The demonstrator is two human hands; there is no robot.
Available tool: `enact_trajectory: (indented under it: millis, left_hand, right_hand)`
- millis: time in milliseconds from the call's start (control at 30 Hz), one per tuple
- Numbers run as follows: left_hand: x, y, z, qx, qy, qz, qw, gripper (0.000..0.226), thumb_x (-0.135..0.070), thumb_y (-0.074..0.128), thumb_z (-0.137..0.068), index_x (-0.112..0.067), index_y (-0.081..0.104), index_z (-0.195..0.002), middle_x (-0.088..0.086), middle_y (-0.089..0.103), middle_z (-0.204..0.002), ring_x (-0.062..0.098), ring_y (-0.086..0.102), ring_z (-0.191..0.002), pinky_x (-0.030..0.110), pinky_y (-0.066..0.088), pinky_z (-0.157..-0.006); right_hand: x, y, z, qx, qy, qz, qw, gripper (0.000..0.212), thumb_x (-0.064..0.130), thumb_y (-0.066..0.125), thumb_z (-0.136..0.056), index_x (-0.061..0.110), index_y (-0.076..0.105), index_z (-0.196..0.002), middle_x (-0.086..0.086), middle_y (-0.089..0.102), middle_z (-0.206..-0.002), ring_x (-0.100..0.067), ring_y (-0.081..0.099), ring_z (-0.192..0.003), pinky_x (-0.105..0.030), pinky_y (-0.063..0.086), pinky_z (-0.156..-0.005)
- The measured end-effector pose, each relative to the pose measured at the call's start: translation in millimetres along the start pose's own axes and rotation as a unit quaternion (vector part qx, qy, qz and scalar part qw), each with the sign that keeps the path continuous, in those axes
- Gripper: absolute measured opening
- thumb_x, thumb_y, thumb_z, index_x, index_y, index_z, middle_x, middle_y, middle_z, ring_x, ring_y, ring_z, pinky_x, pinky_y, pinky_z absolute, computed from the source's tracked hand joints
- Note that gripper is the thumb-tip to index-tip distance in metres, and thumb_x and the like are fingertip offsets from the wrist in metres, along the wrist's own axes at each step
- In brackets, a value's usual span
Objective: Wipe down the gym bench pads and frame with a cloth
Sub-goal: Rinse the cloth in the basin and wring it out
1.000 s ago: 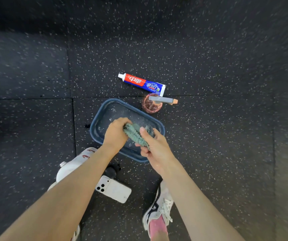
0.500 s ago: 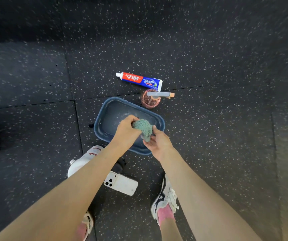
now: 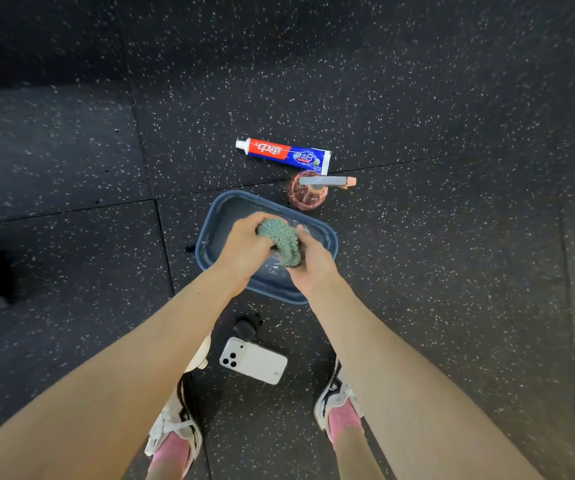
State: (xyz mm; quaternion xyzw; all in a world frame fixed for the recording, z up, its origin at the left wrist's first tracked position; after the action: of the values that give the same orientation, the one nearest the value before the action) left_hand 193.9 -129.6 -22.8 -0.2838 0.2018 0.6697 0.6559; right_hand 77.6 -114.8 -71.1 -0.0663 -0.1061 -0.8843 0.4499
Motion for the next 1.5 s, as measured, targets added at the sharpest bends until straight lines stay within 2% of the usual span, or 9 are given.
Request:
enact_trajectory:
  millis: [167,400,500,633,800,967,1167,1333,1500]
  left_hand:
    - [-2,-12,-9,-0.082,-0.004,-0.174,0.981,0.032,0.007,0.045,-0.087,-0.007,0.059,-0.111,0.004,0.062,-0.089,0.018,0.055,-0.074,0.03,0.045,-0.062]
    - [-16,12,-7,-0.001,0.097,-0.434,0.895,0.048,-0.001,0.051,-0.089,-0.008,0.045,-0.135,0.013,0.045,-0.131,0.029,0.051,-0.117,0.037,0.046,-0.094]
    - [-15,25,-6,0.081,0.116,-0.394,0.908,0.064,-0.003,0.055,-0.087,-0.016,0.033,-0.145,0.006,0.048,-0.136,0.025,0.048,-0.124,0.034,0.042,-0.1]
    - [-16,21,-10,0.119,0.091,-0.271,0.951,0.094,0.001,0.064,-0.082,-0.022,0.007,-0.153,-0.001,0.048,-0.136,0.018,0.041,-0.128,0.027,0.037,-0.099]
    - [-7,20,-9,0.137,0.089,-0.513,0.843,0.108,-0.021,0.081,-0.07,-0.022,0.01,-0.152,0.002,0.019,-0.152,0.03,0.019,-0.137,0.05,0.035,-0.107]
    - [-9,27,-12,0.089,0.103,-0.5,0.855,0.062,-0.023,0.077,-0.074,-0.014,0.042,-0.125,0.008,0.056,-0.122,0.032,0.057,-0.11,0.043,0.049,-0.084]
    - [-11,23,-17,0.03,0.1,-0.54,0.835,0.021,-0.013,0.055,-0.087,-0.008,0.053,-0.108,0.015,0.062,-0.104,0.038,0.061,-0.097,0.038,0.043,-0.069]
    - [11,13,-37,0.061,-0.017,-0.429,0.901,0.029,-0.018,0.071,-0.078,-0.008,0.059,-0.102,0.011,0.062,-0.095,0.029,0.063,-0.088,0.035,0.052,-0.07]
    - [24,15,-52,0.118,-0.11,-0.359,0.92,0.017,-0.007,0.07,-0.077,-0.003,0.059,-0.088,0.011,0.06,-0.073,0.022,0.057,-0.06,0.029,0.051,-0.056]
  right_hand:
    - [2,-3,0,-0.037,-0.016,0.09,0.995,0.036,0.012,0.064,-0.091,0.002,0.056,-0.124,-0.018,0.066,-0.113,-0.028,0.067,-0.09,-0.042,0.058,-0.075]
    - [6,8,17,0.063,0.017,0.072,0.995,0.033,0.033,0.06,-0.094,0.004,0.06,-0.111,-0.011,0.066,-0.1,-0.023,0.063,-0.095,-0.036,0.057,-0.07]
    - [10,8,18,0.059,-0.007,0.121,0.991,0.043,0.03,0.067,-0.088,0.003,0.062,-0.121,-0.01,0.069,-0.107,-0.02,0.066,-0.09,-0.031,0.055,-0.062]
    - [24,-5,15,0.04,-0.016,0.112,0.993,0.029,0.008,0.055,-0.096,-0.001,0.054,-0.123,-0.014,0.064,-0.108,-0.026,0.063,-0.098,-0.041,0.053,-0.077]
    - [31,0,24,0.096,-0.026,0.168,0.981,0.021,0.008,0.051,-0.098,0.002,0.054,-0.117,-0.014,0.063,-0.103,-0.026,0.061,-0.098,-0.043,0.054,-0.081]
    - [34,1,26,0.088,-0.054,0.245,0.964,0.007,0.01,0.054,-0.097,0.006,0.057,-0.102,-0.01,0.063,-0.096,-0.024,0.06,-0.096,-0.034,0.054,-0.078]
    - [43,1,27,0.064,-0.112,0.385,0.914,0.012,0.019,0.061,-0.094,0.01,0.064,-0.102,-0.007,0.066,-0.101,-0.019,0.061,-0.094,-0.032,0.055,-0.083]
    - [51,1,32,0.038,-0.229,0.577,0.784,0.045,0.023,0.048,-0.099,0.018,0.041,-0.143,-0.006,0.054,-0.125,-0.018,0.06,-0.088,-0.04,0.053,-0.086]
    - [38,5,34,0.141,-0.353,0.768,0.515,0.09,-0.001,0.057,-0.085,0.029,0.006,-0.153,0.0,0.017,-0.155,-0.025,0.033,-0.133,-0.041,0.049,-0.092]
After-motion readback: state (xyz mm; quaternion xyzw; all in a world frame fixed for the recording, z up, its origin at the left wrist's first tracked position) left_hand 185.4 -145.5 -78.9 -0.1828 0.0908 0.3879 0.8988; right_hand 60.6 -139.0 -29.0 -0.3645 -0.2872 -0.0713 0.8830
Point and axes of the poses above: each hand's wrist, its own z-axis away from the middle knuckle, its own y-axis out of the palm, x = y × z, the point moved 5 cm from there along -z, towards the middle knuckle
